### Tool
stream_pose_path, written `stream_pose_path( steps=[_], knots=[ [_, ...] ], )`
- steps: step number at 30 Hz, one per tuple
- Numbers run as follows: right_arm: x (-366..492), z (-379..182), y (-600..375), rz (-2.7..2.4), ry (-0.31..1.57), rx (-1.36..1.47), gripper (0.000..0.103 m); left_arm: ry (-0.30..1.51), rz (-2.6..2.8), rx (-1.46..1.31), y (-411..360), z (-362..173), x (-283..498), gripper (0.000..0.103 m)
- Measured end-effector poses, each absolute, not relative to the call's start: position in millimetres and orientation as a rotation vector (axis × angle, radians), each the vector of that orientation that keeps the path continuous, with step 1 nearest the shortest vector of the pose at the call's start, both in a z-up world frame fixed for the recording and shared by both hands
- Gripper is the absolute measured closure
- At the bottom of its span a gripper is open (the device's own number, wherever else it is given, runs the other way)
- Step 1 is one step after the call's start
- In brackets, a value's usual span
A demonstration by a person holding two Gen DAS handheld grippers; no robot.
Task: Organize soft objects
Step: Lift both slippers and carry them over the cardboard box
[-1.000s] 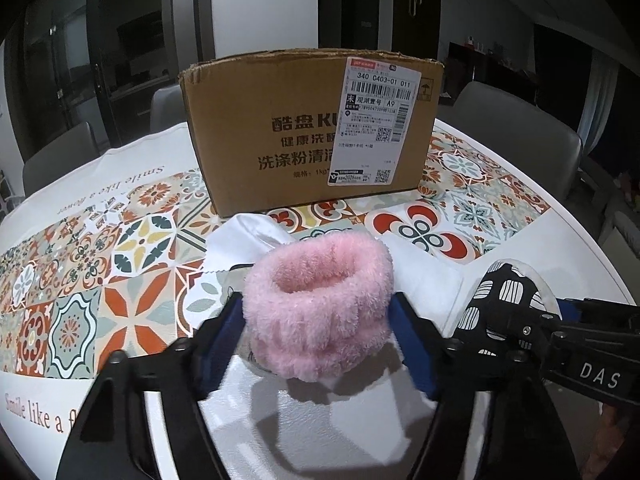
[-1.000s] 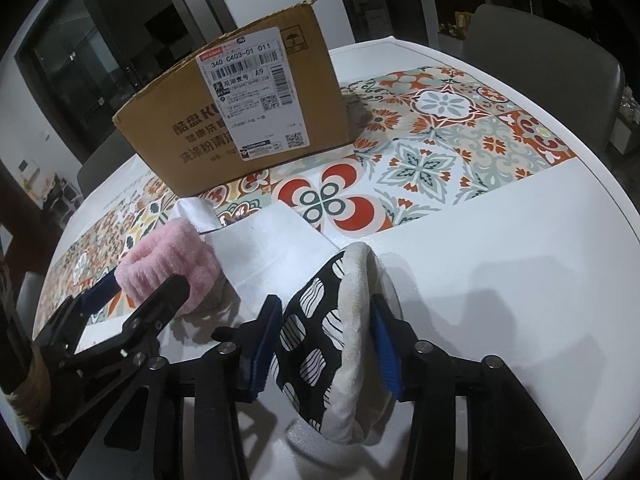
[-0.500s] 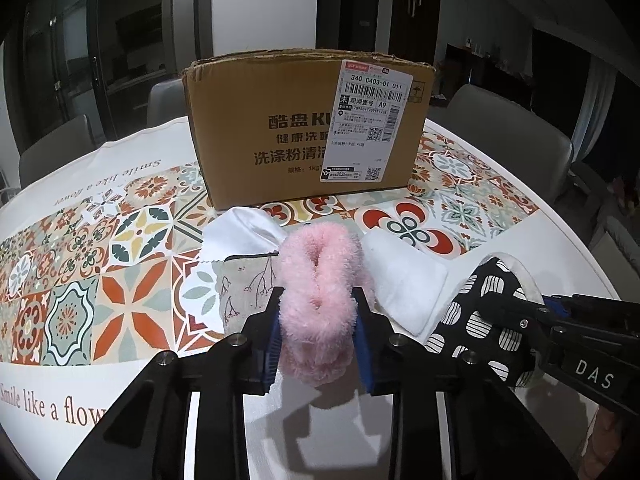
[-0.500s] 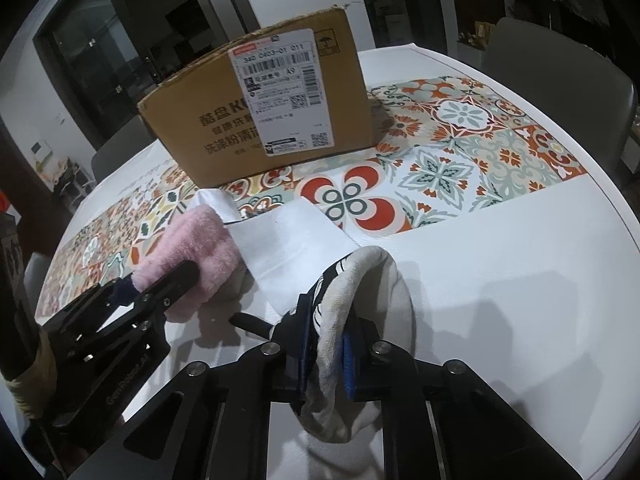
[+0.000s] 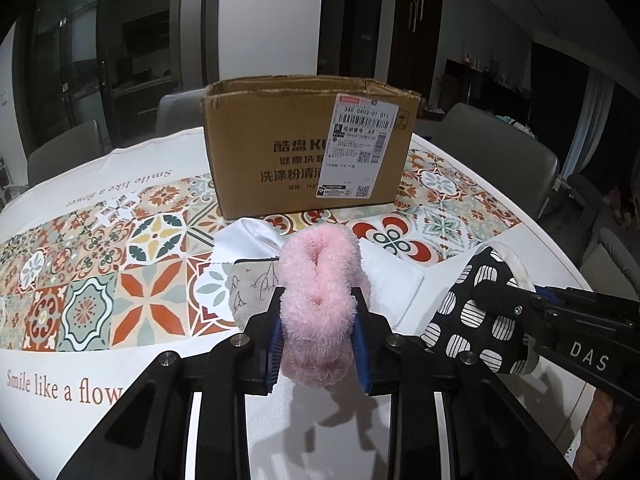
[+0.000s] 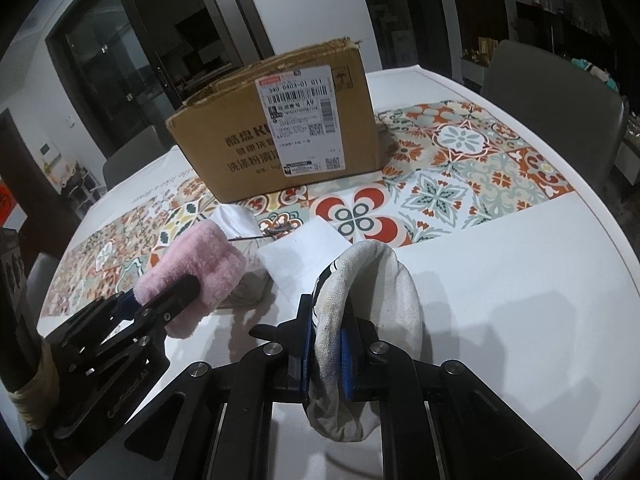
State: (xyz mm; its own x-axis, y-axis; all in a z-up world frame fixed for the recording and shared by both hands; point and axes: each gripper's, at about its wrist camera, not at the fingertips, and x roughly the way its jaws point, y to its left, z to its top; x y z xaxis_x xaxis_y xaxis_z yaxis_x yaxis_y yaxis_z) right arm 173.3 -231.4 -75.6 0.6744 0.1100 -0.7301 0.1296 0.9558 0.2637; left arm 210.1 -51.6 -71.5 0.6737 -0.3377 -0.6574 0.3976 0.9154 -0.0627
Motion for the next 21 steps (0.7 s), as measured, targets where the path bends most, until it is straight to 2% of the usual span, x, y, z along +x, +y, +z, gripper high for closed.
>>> stream_pose_path(
  steps=[21],
  knots=[
    [154.4,-23.6,-218.8,0.009,0.679,0.257,0.09,0.598,-0.395,0.056,-34.3,-17.7,188.0,0.073]
  ],
)
